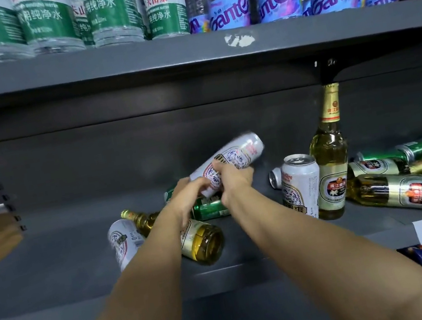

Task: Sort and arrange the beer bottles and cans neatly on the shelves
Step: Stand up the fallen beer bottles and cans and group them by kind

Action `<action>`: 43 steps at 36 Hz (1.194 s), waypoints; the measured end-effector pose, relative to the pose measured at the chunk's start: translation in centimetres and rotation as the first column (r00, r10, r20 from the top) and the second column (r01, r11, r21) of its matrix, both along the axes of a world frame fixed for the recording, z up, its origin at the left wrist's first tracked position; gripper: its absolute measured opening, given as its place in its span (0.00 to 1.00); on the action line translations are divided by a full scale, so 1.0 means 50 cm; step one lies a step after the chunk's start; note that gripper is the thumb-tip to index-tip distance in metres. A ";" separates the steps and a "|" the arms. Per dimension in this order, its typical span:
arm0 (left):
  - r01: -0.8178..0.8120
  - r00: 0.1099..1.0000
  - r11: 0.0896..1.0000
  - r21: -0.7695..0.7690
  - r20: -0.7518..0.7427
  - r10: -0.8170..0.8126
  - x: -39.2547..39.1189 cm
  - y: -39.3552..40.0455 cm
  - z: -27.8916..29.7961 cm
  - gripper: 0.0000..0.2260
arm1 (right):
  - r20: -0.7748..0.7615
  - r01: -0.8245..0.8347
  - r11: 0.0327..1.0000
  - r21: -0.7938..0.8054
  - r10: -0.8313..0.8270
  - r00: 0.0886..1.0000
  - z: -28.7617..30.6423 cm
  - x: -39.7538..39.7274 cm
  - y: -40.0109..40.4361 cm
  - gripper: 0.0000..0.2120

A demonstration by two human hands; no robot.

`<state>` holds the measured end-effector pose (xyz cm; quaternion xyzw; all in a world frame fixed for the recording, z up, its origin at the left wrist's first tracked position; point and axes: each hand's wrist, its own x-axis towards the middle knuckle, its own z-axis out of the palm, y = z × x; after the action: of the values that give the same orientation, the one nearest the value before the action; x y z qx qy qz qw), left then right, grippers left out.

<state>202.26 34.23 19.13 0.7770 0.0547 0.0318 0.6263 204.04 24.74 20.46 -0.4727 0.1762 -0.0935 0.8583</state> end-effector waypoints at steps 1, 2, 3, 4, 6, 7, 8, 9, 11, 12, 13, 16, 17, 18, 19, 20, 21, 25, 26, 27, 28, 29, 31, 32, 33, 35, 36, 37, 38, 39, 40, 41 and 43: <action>-0.035 0.999 0.998 0.058 0.019 0.034 0.010 -0.003 -0.002 0.17 | 0.016 0.057 0.993 -0.106 -0.056 0.998 0.004 0.010 0.000 0.27; -0.078 0.997 0.989 0.126 0.026 0.075 0.017 -0.005 -0.001 0.24 | 0.033 0.112 0.966 -0.234 -0.107 0.994 0.008 0.018 -0.003 0.29; -0.110 0.994 0.971 0.210 0.033 0.105 0.022 -0.006 0.000 0.27 | 0.058 0.157 0.918 -0.365 -0.146 0.988 0.011 0.024 -0.010 0.30; -0.129 0.992 0.944 0.304 0.049 0.119 0.027 -0.006 0.000 0.27 | 0.084 0.195 0.849 -0.491 -0.177 0.981 0.012 0.026 -0.019 0.31; -0.135 0.991 0.871 0.472 0.072 0.115 0.042 -0.001 -0.001 0.25 | 0.151 0.259 0.692 -0.673 -0.215 0.965 0.010 0.029 -0.039 0.31; -0.132 0.991 0.840 0.526 0.073 0.110 0.050 0.003 -0.003 0.24 | 0.185 0.288 0.627 -0.724 -0.226 0.956 0.005 0.033 -0.050 0.31; -0.127 0.992 0.812 0.569 0.073 0.103 0.058 0.006 -0.005 0.24 | 0.205 0.306 0.582 -0.753 -0.233 0.950 -0.001 0.034 -0.059 0.32; -0.115 0.993 0.787 0.606 0.069 0.092 0.065 0.009 -0.007 0.24 | 0.219 0.315 0.550 -0.773 -0.235 0.947 -0.008 0.038 -0.065 0.33; -0.059 0.998 0.735 0.676 0.025 0.058 0.080 0.012 -0.013 0.26 | 0.212 0.300 0.511 -0.805 -0.224 0.951 -0.019 0.046 -0.070 0.34; -0.013 0.999 0.702 0.712 -0.014 0.033 0.086 0.012 -0.015 0.28 | 0.199 0.286 0.503 -0.816 -0.220 0.955 -0.023 0.051 -0.072 0.34; 0.038 0.998 0.664 0.747 -0.055 0.004 0.094 0.013 -0.019 0.31 | 0.194 0.285 0.498 -0.819 -0.226 0.955 -0.026 0.057 -0.072 0.34; 0.174 0.984 0.521 0.836 -0.163 -0.067 0.111 0.014 -0.029 0.37 | 0.172 0.285 0.481 -0.829 -0.267 0.948 -0.033 0.070 -0.071 0.32; 0.189 0.982 0.467 0.864 -0.172 -0.079 0.114 0.014 -0.033 0.38 | 0.161 0.280 0.473 -0.835 -0.277 0.947 -0.037 0.074 -0.071 0.32; 0.188 0.982 0.417 0.889 -0.169 -0.082 0.116 0.014 -0.036 0.38 | 0.146 0.270 0.471 -0.840 -0.282 0.948 -0.041 0.077 -0.073 0.31; 0.177 0.984 0.378 0.909 -0.158 -0.080 0.117 0.016 -0.039 0.38 | 0.130 0.256 0.470 -0.844 -0.283 0.950 -0.046 0.081 -0.074 0.31; 0.166 0.986 0.352 0.921 -0.148 -0.077 0.118 0.017 -0.041 0.38 | 0.109 0.238 0.475 -0.847 -0.283 0.953 -0.053 0.084 -0.076 0.31; 0.164 0.986 0.334 0.928 -0.146 -0.077 0.120 0.019 -0.043 0.39 | 0.085 0.218 0.484 -0.847 -0.283 0.955 -0.061 0.088 -0.077 0.30; 0.188 0.982 0.261 0.947 -0.171 -0.085 0.125 0.024 -0.045 0.42 | -0.001 0.173 0.545 -0.821 -0.304 0.953 -0.093 0.097 -0.081 0.29; 0.188 0.981 0.253 0.949 -0.171 -0.089 0.127 0.023 -0.046 0.42 | -0.011 0.173 0.556 -0.813 -0.311 0.950 -0.099 0.099 -0.081 0.29; 0.186 0.982 0.250 0.950 -0.168 -0.091 0.127 0.022 -0.046 0.41 | -0.013 0.172 0.559 -0.811 -0.312 0.950 -0.102 0.100 -0.081 0.30; 0.183 0.982 0.252 0.950 -0.164 -0.091 0.128 0.021 -0.046 0.41 | -0.008 0.172 0.552 -0.816 -0.308 0.951 -0.105 0.103 -0.082 0.30; 0.178 0.983 0.255 0.950 -0.159 -0.091 0.129 0.021 -0.046 0.41 | 0.002 0.173 0.540 -0.824 -0.302 0.953 -0.108 0.107 -0.082 0.29; 0.171 0.984 0.262 0.950 -0.153 -0.088 0.131 0.021 -0.047 0.40 | 0.020 0.169 0.513 -0.841 -0.283 0.959 -0.114 0.113 -0.086 0.28; 0.167 0.985 0.265 0.950 -0.149 -0.085 0.131 0.020 -0.048 0.40 | 0.025 0.161 0.502 -0.849 -0.267 0.963 -0.117 0.116 -0.088 0.28; 0.162 0.986 0.266 0.950 -0.145 -0.082 0.130 0.019 -0.049 0.40 | 0.027 0.153 0.497 -0.854 -0.252 0.967 -0.119 0.118 -0.090 0.28; 0.152 0.988 0.261 0.953 -0.135 -0.079 0.130 0.016 -0.054 0.41 | 0.024 0.147 0.506 -0.850 -0.242 0.970 -0.122 0.122 -0.094 0.29; 0.139 0.989 0.258 0.956 -0.121 -0.085 0.132 0.013 -0.057 0.40 | 0.025 0.149 0.514 -0.845 -0.241 0.970 -0.123 0.123 -0.096 0.28; 0.119 0.991 0.253 0.960 -0.097 -0.097 0.133 0.010 -0.059 0.40 | 0.028 0.150 0.516 -0.843 -0.238 0.971 -0.123 0.124 -0.098 0.28; 0.096 0.991 0.249 0.964 -0.069 -0.116 0.135 0.005 -0.059 0.40 | 0.029 0.149 0.514 -0.845 -0.234 0.972 -0.124 0.126 -0.099 0.28; 0.079 0.990 0.241 0.967 -0.047 -0.136 0.135 -0.001 -0.060 0.40 | 0.028 0.146 0.511 -0.847 -0.231 0.973 -0.124 0.126 -0.099 0.29; 0.074 0.987 0.229 0.971 -0.039 -0.154 0.135 -0.009 -0.060 0.40 | 0.026 0.141 0.511 -0.848 -0.225 0.974 -0.125 0.125 -0.100 0.30; 0.081 0.985 0.207 0.975 -0.046 -0.168 0.134 -0.017 -0.062 0.40 | 0.022 0.134 0.515 -0.847 -0.217 0.976 -0.126 0.123 -0.100 0.34; 0.101 0.982 0.149 0.984 -0.074 -0.175 0.132 -0.033 -0.064 0.39 | 0.026 0.134 0.519 -0.844 -0.209 0.978 -0.127 0.113 -0.096 0.41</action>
<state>208.85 32.57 15.91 0.9971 -0.0678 0.0246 -0.0230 209.69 19.94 14.11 -0.8103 0.1886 -0.2321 0.5039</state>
